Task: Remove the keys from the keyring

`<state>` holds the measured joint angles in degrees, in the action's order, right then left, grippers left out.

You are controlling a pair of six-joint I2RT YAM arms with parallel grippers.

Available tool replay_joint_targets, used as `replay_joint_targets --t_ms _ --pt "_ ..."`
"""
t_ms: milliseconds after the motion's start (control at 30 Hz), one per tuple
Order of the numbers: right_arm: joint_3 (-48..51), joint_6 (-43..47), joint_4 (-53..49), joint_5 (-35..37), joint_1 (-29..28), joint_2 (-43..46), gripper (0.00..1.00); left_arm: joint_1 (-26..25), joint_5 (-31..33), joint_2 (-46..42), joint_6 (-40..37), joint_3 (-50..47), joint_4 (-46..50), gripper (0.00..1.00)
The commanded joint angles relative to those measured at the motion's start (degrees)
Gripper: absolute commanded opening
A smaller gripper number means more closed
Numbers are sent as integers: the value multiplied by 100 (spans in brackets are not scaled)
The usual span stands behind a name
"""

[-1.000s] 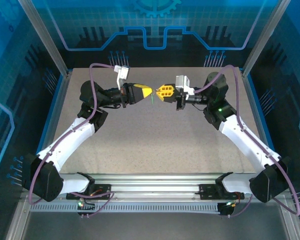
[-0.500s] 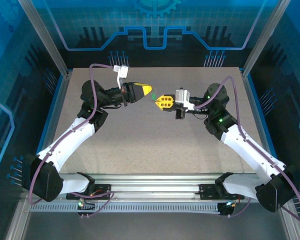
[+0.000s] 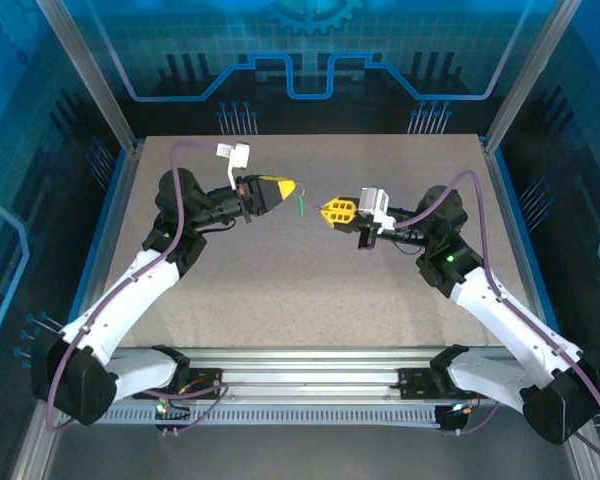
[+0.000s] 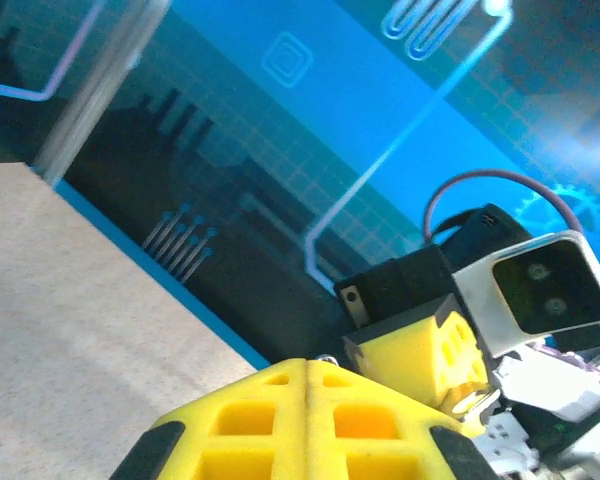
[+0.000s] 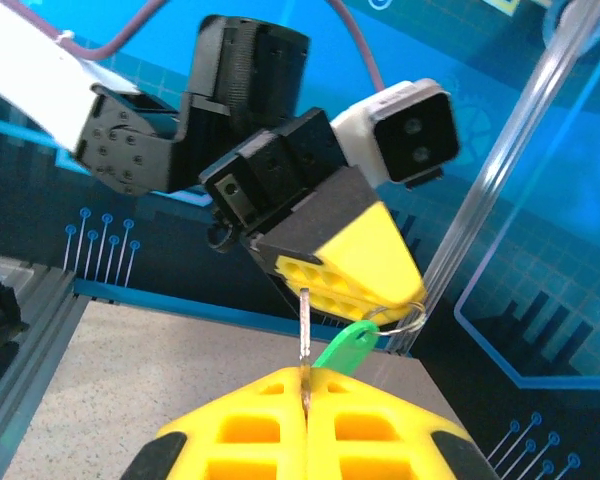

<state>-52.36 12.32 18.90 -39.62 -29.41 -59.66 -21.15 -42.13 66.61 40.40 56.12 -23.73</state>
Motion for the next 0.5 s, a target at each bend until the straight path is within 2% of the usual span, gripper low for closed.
replay_joint_targets --t_ms 0,267,467 --pt "164 -560 -16 656 51 149 0 38 681 -328 -683 -232 1123 0" --pt "743 -1559 -392 1610 268 300 0 33 2056 -762 -1028 -737 2532 0" --pt "1244 -2355 -801 2879 438 142 0 35 3174 -497 -981 -1108 3225 0"
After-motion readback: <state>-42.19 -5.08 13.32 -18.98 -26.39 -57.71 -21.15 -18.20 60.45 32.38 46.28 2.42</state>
